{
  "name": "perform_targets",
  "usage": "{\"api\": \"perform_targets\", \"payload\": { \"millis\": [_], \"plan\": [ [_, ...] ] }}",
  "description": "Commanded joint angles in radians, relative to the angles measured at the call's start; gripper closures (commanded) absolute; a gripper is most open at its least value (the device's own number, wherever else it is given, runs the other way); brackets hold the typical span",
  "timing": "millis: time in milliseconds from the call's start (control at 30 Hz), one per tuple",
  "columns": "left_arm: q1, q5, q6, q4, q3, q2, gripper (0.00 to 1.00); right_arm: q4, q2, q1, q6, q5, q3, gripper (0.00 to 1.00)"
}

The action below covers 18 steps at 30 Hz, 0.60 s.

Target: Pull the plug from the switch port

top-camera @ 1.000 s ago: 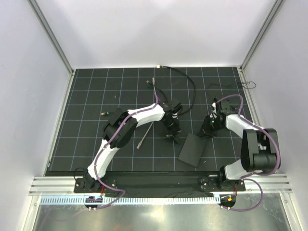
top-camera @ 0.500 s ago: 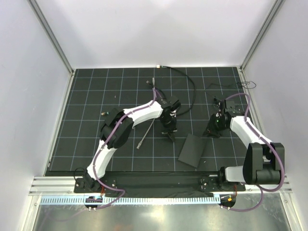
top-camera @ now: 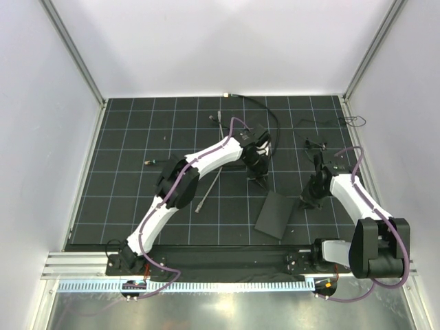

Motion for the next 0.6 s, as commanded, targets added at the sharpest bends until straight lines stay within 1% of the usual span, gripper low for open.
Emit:
{"api": "perform_targets", "payload": {
  "millis": [0, 233, 300, 433, 500, 567],
  "plan": [
    [-0.005, 0.045, 0.010, -0.039, 0.022, 0.029, 0.98, -0.014, -0.017, 0.062, 0.070, 0.045, -0.022, 0.99],
    [-0.016, 0.033, 0.003, -0.041, 0.034, 0.056, 0.98, 0.064, 0.022, 0.175, 0.168, 0.026, -0.081, 0.99],
    [-0.022, 0.055, -0.003, -0.022, 0.034, 0.068, 0.97, 0.079, 0.021, 0.206, 0.189, 0.022, -0.087, 0.99],
    [-0.041, 0.114, -0.011, 0.019, 0.028, 0.082, 0.97, 0.143, 0.010, 0.228, 0.236, -0.016, -0.116, 0.99],
    [-0.048, 0.180, -0.036, 0.088, 0.010, 0.079, 0.97, 0.185, 0.004, 0.237, 0.285, -0.066, -0.145, 0.99],
    [-0.056, 0.206, -0.050, 0.148, 0.009, 0.078, 0.96, 0.260, 0.001, 0.258, 0.357, -0.120, -0.179, 0.99]
  ]
}}
